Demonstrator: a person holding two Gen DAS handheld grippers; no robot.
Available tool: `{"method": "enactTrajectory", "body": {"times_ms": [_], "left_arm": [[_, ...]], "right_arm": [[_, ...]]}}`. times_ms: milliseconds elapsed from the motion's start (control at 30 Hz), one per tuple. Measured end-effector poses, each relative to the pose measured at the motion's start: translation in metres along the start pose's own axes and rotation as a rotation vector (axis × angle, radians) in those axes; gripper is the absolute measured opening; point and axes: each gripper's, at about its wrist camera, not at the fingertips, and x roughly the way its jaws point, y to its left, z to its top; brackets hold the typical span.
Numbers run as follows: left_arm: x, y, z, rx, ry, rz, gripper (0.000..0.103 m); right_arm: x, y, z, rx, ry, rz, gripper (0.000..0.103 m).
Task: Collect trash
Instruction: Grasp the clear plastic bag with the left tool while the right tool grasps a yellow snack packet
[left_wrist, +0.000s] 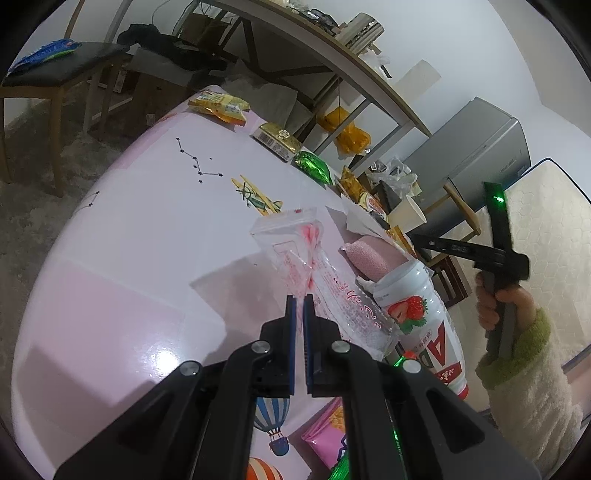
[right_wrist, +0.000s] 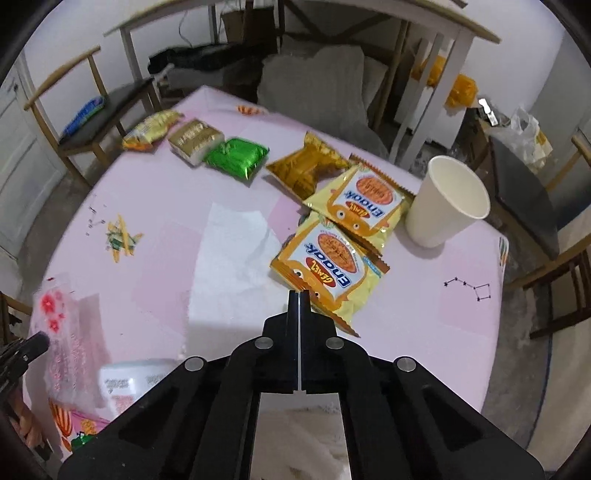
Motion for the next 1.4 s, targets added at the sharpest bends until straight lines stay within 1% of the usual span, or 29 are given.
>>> {"method": "enactTrajectory", "body": {"times_ms": [67,233,267,300,333,367,400,433,467,667,733,767,800,833,867,900,933,967,1000,1133,1233,1400], "left_arm": [[-0.001,0.001,0.000,-0.004,-0.002,0.002,0.003],[-0.008,-0.004,0.000,0.004,-0.027,0.008,0.003],[-0.009,-0.004,0.000,0.006,-0.031,0.011,0.003],[-0.009,-0.005,0.000,0.007,-0.033,0.013,0.003],[-0.009,-0.005,0.000,0.007,-0.033,0.013,0.003],[-0.008,-0.005,0.000,0.006,-0.033,0.014,0.003],[-0.008,-0.004,0.001,0.003,-0.031,0.015,0.003],[-0.007,-0.004,0.001,0.001,-0.030,0.014,0.003],[-0.007,-0.004,0.000,-0.002,-0.029,0.011,0.003],[-0.002,0.004,0.001,-0.021,-0.018,-0.005,0.003],[0.001,0.006,0.001,-0.032,-0.014,-0.014,0.003],[0.001,0.007,0.001,-0.035,-0.013,-0.017,0.003],[0.002,0.008,0.000,-0.039,-0.012,-0.019,0.003],[0.002,0.009,0.000,-0.045,-0.013,-0.024,0.003],[0.002,0.009,0.000,-0.048,-0.014,-0.026,0.003],[0.001,0.010,0.000,-0.050,-0.018,-0.030,0.003],[0.000,0.010,0.000,-0.051,-0.021,-0.031,0.003],[-0.002,0.010,0.000,-0.051,-0.025,-0.031,0.003],[-0.004,0.010,0.000,-0.052,-0.033,-0.030,0.003],[-0.018,0.008,0.000,-0.062,-0.078,-0.034,0.003],[-0.032,0.002,0.001,-0.047,-0.107,-0.028,0.003],[-0.068,-0.021,0.000,0.000,-0.170,-0.022,0.003]], "right_arm": [[-0.013,-0.003,-0.006,0.004,-0.032,0.009,0.000],[-0.036,-0.005,-0.013,0.001,-0.071,0.030,0.000],[-0.040,-0.005,-0.013,-0.003,-0.083,0.030,0.001],[-0.042,-0.004,-0.012,-0.004,-0.084,0.040,0.005],[-0.042,-0.003,-0.010,-0.008,-0.085,0.047,0.011],[-0.040,-0.002,-0.008,-0.013,-0.088,0.042,0.032],[-0.038,0.001,-0.006,-0.019,-0.096,0.023,0.050],[-0.035,0.004,-0.003,-0.034,-0.117,-0.013,0.053],[-0.030,0.006,-0.001,-0.047,-0.120,-0.031,0.053],[0.019,0.022,0.021,-0.087,-0.051,-0.052,0.053],[0.036,0.023,0.027,-0.083,-0.023,-0.063,0.048],[0.042,0.022,0.028,-0.075,-0.010,-0.073,0.043],[0.047,0.021,0.029,-0.064,0.002,-0.077,0.029],[0.051,0.019,0.028,-0.051,0.012,-0.076,0.021],[0.054,0.015,0.028,-0.027,0.027,-0.054,0.015],[0.054,0.011,0.026,0.003,0.026,-0.026,0.014],[0.052,0.009,0.025,0.018,0.012,-0.016,0.009],[0.048,0.006,0.023,0.032,-0.002,-0.014,0.006],[0.044,0.005,0.021,0.043,-0.015,-0.009,0.000],[0.022,-0.004,0.013,0.089,-0.068,0.026,0.000],[-0.001,-0.008,0.008,0.106,-0.107,0.059,0.000],[-0.054,-0.013,-0.006,0.113,-0.204,0.103,0.000]]}}
